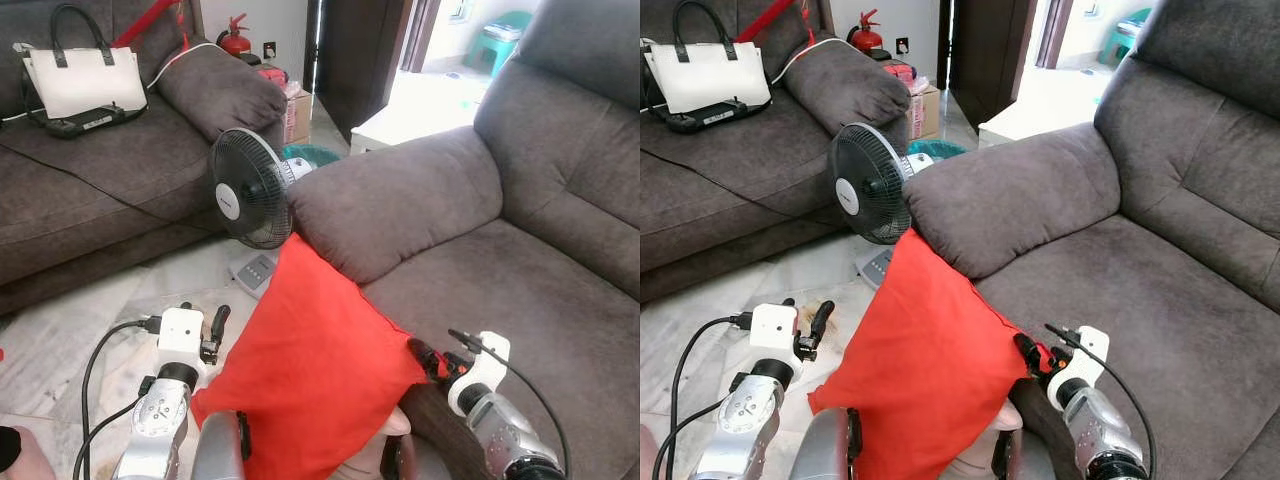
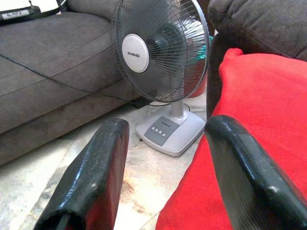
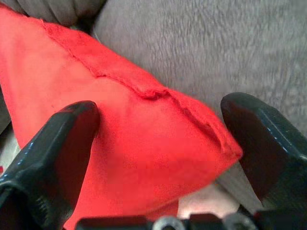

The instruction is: Move the pillow to the sofa from floor

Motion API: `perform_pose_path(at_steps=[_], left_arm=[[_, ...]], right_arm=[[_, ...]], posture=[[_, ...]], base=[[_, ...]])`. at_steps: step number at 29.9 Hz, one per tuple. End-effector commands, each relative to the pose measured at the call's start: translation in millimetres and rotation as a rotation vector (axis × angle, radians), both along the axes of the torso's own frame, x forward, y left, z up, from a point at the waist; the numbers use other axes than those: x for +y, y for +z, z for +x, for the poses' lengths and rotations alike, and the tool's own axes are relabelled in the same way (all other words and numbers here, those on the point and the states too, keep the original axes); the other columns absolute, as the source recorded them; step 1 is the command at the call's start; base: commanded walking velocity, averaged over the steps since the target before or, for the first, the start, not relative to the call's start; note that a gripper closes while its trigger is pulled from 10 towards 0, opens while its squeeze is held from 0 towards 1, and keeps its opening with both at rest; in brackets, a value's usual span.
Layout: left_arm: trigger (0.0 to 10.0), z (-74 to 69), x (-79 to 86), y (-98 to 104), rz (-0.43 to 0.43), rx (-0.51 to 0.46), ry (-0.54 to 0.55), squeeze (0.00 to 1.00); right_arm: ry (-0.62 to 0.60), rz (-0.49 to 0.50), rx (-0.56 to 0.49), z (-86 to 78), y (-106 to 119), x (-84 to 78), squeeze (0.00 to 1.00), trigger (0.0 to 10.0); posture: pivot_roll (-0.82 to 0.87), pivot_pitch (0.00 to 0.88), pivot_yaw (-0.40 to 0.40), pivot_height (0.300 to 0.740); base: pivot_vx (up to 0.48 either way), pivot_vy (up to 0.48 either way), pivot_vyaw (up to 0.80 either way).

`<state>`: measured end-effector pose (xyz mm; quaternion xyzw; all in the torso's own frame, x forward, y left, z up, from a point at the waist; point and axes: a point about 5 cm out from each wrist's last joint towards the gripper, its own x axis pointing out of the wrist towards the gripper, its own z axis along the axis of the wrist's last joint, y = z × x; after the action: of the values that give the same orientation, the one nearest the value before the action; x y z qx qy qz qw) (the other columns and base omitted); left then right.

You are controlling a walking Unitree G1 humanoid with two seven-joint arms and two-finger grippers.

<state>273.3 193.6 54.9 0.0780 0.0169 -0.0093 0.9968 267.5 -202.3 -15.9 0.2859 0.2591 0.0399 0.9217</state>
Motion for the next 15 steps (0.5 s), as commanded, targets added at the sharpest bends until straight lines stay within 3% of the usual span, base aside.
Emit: perform_pose_path(at_steps=[1, 10, 15], left_arm=[[10.0, -1.9, -0.5, -1.3, -0.006, 0.011, 0.008, 0.00], [10.0, -6.7, -1.7, -3.7, -0.010, 0.023, 0.005, 0.00], [10.0, -8.0, 0.7, -2.3, -0.007, 0.020, 0.010, 0.00]], right_arm=[[0.001, 0.022, 0.005, 3.0, 0.8, 3.3, 0.00, 10.0], [-0.037, 0.167, 0.013, 5.3, 0.2, 14.1, 0.00, 10.0], [0.033, 0.191, 0.003, 3.0, -2.0, 26.9, 0.00, 10.0]], posture=[[0.18, 0.000, -0.125, 0.560], [0.20, 0.000, -0.135, 0.560], [0.20, 0.000, -0.142, 0.560]], base=[[0.000, 0.000, 0.00], [0.000, 0.000, 0.00], [0.000, 0.000, 0.00]])
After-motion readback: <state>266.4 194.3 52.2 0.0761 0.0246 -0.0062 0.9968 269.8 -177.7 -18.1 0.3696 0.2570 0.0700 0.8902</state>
